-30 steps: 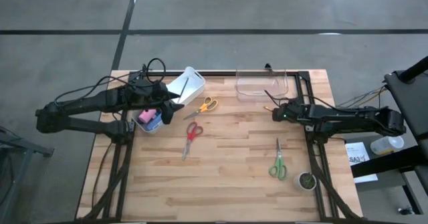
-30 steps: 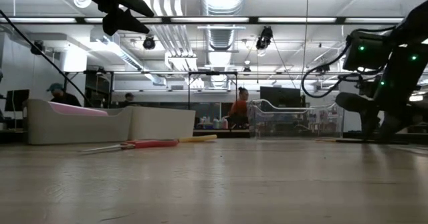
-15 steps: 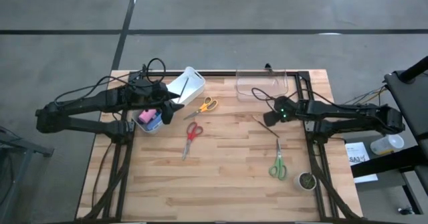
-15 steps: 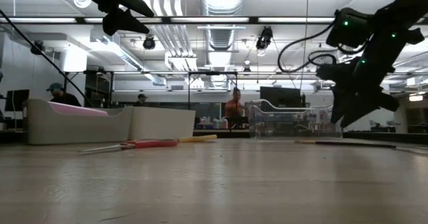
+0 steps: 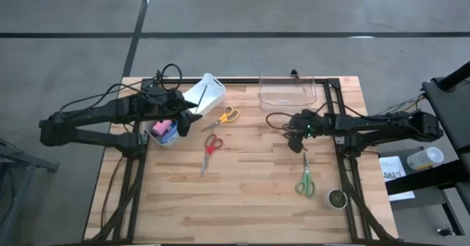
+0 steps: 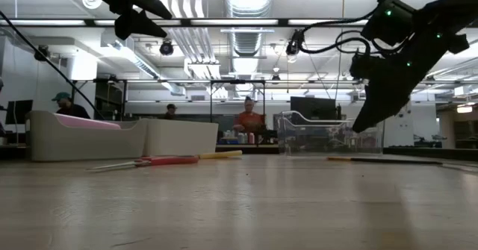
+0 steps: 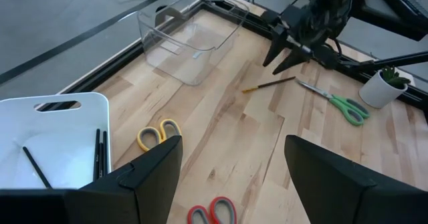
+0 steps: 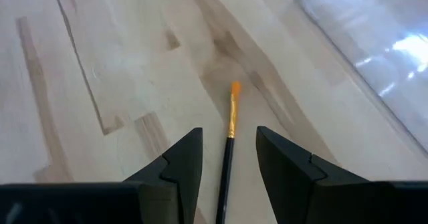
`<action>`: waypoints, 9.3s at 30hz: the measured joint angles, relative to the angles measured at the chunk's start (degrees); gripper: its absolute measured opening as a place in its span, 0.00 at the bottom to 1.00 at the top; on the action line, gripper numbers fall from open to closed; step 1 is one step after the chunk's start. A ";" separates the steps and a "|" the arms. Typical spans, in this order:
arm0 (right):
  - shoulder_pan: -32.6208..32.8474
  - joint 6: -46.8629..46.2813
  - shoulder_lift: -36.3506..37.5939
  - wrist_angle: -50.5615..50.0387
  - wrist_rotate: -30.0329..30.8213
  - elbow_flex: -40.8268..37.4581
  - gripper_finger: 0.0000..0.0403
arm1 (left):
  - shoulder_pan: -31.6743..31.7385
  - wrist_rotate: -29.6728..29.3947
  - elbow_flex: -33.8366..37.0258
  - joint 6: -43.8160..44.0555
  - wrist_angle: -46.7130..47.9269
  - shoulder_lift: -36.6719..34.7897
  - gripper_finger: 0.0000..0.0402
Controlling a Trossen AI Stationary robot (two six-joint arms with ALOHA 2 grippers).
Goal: Pick & Place Paint Supplies
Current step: Put the gold paint brush into the white bin, then put the green scissors into the transparent bin
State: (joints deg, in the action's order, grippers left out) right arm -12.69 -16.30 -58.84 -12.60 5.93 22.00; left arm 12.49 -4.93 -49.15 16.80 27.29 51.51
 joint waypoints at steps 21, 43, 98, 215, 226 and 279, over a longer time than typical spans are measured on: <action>0.31 -0.59 -8.12 35.02 0.10 -18.42 0.34 | 0.00 0.00 0.00 0.00 0.01 0.00 0.68; 0.37 5.26 -12.71 36.68 0.85 -19.22 0.34 | 0.01 0.00 0.00 0.02 0.00 0.01 0.68; 0.42 4.91 -11.07 13.75 -2.38 -0.75 0.04 | 0.02 0.00 -0.02 0.00 0.00 0.00 0.68; -13.46 75.44 -90.17 -14.19 -35.93 112.76 0.04 | 0.00 -0.02 0.00 0.00 0.98 0.00 0.68; -13.46 75.02 -90.28 -14.21 -35.95 112.60 0.04 | 0.00 -0.02 0.00 0.00 0.98 0.00 0.68; -13.43 53.06 -79.38 -32.04 -35.94 113.00 0.37 | -0.01 -0.20 -0.01 0.01 1.05 0.00 0.68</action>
State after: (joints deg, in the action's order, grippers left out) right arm -26.12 36.76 -138.22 -44.64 -30.01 135.00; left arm 12.48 -5.13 -49.16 16.81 28.34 51.51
